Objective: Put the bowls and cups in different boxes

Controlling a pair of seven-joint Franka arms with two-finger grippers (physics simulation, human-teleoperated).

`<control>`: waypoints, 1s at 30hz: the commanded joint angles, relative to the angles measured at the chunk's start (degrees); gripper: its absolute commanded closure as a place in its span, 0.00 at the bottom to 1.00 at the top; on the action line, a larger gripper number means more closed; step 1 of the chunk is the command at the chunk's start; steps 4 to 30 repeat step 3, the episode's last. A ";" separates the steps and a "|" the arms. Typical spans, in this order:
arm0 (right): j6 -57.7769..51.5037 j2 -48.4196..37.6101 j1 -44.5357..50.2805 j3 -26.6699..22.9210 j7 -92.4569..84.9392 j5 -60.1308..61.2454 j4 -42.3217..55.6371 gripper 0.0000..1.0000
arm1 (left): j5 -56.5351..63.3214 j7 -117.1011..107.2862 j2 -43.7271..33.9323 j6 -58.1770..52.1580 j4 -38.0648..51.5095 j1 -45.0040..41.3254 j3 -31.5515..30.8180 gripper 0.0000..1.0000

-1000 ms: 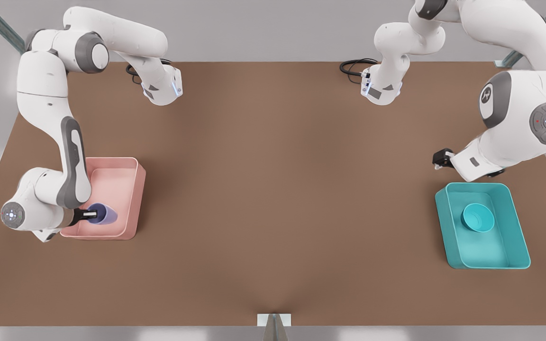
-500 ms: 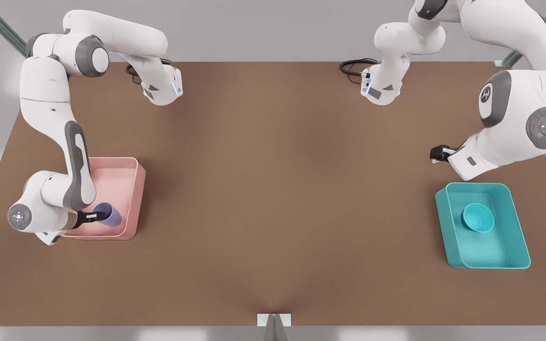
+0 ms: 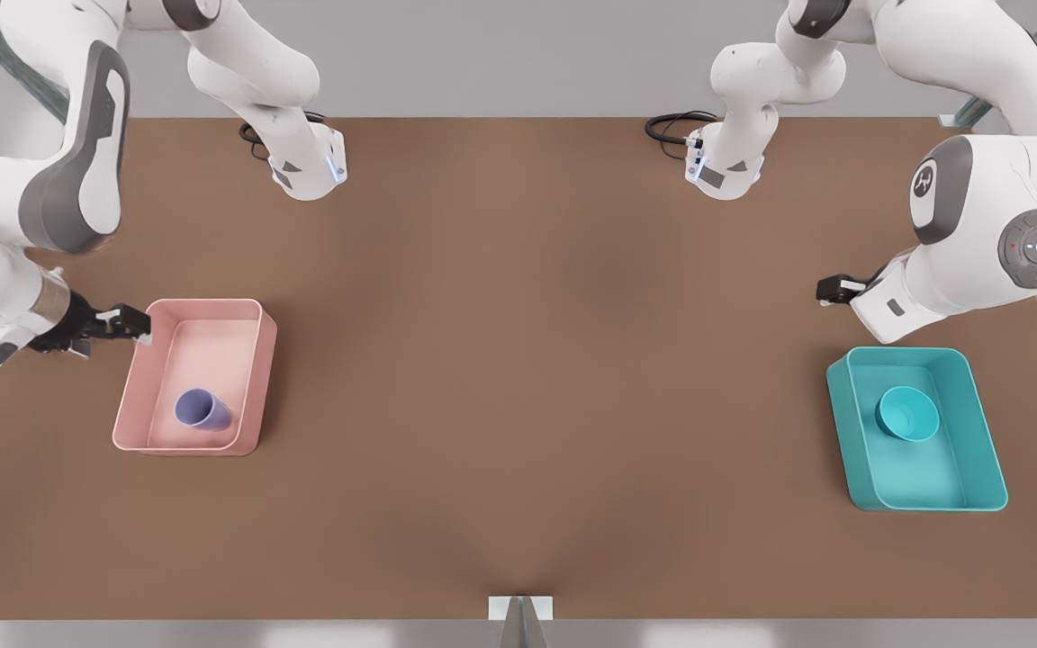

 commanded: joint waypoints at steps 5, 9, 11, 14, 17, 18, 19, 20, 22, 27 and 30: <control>-9.32 -0.92 0.45 -0.08 13.82 -0.03 0.88 0.00 | 0.08 -1.06 -0.06 0.01 0.02 0.00 0.00 0.00; -9.32 -0.92 0.45 -0.08 13.82 -0.03 0.88 0.00 | 0.08 -1.06 -0.06 0.01 0.02 0.00 0.00 0.00; -9.32 -0.92 0.45 -0.08 13.82 -0.03 0.88 0.00 | 0.08 -1.06 -0.06 0.01 0.02 0.00 0.00 0.00; -9.32 -0.92 0.45 -0.08 13.82 -0.03 0.88 0.00 | 0.08 -1.06 -0.06 0.01 0.02 0.00 0.00 0.00; -9.32 -0.92 0.45 -0.08 13.82 -0.03 0.88 0.00 | 0.08 -1.06 -0.06 0.01 0.02 0.00 0.00 0.00; -9.32 -0.92 0.45 -0.08 13.82 -0.03 0.88 0.00 | 0.08 -1.06 -0.06 0.01 0.02 0.00 0.00 0.00; -9.32 -0.92 0.45 -0.08 13.82 -0.03 0.88 0.00 | 0.08 -1.06 -0.06 0.01 0.02 0.00 0.00 0.00; -9.32 -0.92 0.45 -0.08 13.82 -0.03 0.88 0.00 | 0.08 -1.06 -0.06 0.01 0.02 0.00 0.00 0.00; -9.32 -0.92 0.45 -0.08 13.82 -0.03 0.88 0.00 | 0.08 -1.06 -0.06 0.01 0.02 0.00 0.00 0.00; -9.32 -0.92 0.45 -0.08 13.82 -0.03 0.88 0.00 | 0.08 -1.06 -0.06 0.01 0.02 0.00 0.00 0.00; -9.32 -0.92 0.45 -0.08 13.82 -0.03 0.88 0.00 | 0.08 -1.06 -0.06 0.01 0.02 0.00 0.00 0.00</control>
